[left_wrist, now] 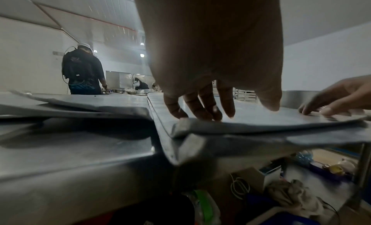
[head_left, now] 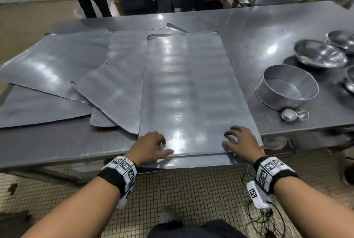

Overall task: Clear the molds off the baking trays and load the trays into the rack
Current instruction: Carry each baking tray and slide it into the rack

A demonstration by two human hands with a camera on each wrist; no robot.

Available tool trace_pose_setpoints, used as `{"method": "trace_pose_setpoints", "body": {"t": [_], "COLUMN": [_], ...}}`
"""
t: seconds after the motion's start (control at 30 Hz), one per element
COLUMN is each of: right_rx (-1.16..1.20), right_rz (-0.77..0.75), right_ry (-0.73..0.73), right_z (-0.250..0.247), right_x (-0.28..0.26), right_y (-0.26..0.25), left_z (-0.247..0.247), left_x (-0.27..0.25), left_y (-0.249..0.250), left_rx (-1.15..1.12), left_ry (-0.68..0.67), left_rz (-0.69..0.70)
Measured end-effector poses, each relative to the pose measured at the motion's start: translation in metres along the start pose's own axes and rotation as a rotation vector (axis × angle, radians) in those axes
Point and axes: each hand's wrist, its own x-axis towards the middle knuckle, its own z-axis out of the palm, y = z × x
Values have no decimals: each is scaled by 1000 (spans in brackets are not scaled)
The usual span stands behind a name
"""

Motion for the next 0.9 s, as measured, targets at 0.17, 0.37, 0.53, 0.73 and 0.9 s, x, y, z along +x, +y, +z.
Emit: {"method": "trace_pose_setpoints", "body": {"t": [0.17,0.37,0.53,0.73,0.9], "right_rx": [3,-5,-12,10,16], "right_rz": [-88,-137,-124,-105,-116], "right_ry": [-27,-59,-15,-1,-10], "right_z": [13,16,24,25,24], "right_x": [-39,-60,-69,-76,-88], "right_y": [-12,-10,-11,-10,-6], "left_z": [23,39,53,60,68], "left_x": [-25,-46,-58,-65,-79], "left_y": [8,6,8,15,23], "left_rx": [25,78,75,58,50], "left_ry": [20,118,217,255,264], "left_rz": [-35,-89,-137,-165,-173]}}
